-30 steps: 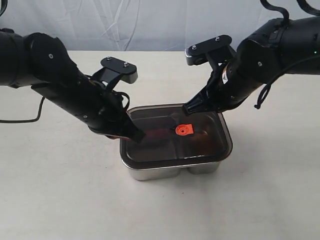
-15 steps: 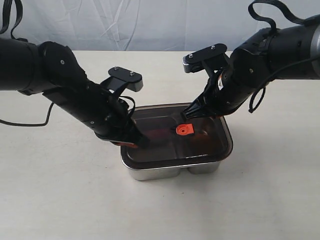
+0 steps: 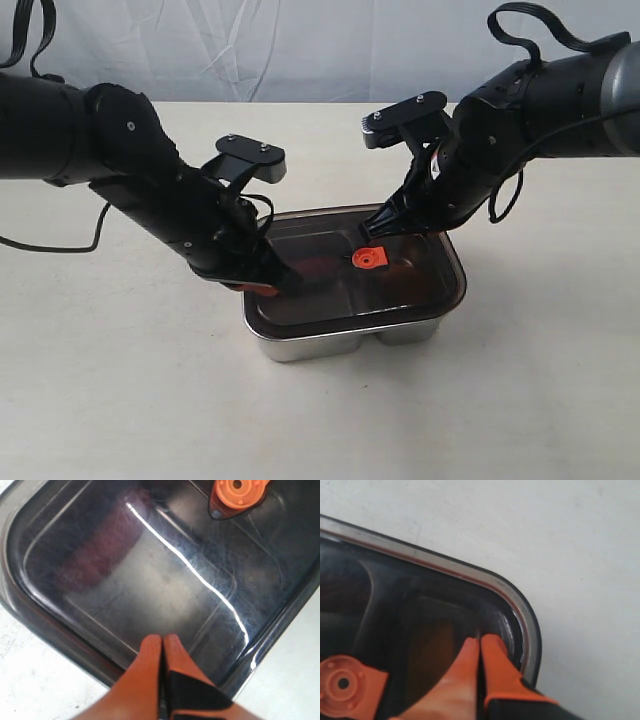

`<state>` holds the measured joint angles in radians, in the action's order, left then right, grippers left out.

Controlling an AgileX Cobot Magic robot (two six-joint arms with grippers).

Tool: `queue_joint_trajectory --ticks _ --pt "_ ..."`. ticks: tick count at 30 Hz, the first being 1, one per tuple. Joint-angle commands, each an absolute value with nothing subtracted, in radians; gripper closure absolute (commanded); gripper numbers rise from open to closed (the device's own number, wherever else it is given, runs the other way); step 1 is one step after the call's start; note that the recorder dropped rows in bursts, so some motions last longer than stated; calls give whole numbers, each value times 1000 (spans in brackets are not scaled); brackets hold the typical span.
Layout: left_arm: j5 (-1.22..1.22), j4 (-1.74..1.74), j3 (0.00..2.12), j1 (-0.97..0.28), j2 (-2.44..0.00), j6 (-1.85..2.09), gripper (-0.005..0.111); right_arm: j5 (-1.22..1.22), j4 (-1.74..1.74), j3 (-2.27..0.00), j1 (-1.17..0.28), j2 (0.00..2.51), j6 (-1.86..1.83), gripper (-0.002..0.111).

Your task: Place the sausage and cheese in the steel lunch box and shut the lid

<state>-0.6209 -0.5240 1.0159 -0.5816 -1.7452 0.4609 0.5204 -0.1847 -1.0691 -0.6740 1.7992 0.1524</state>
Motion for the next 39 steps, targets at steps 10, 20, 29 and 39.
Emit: queue_joint_trajectory --ticks 10,20,29,39 --pt "-716 -378 1047 -581 -1759 367 107 533 -129 -1055 -675 1842 137 108" --pt "-722 -325 1047 -581 -1759 311 107 539 -119 -1053 -675 1842 133 108" --pt "-729 -297 1047 -581 -1769 286 107 550 -92 -1053 -675 1924 128 108" --pt "-730 -285 1049 -580 -1743 286 107 546 -92 -1055 -675 1910 128 108"
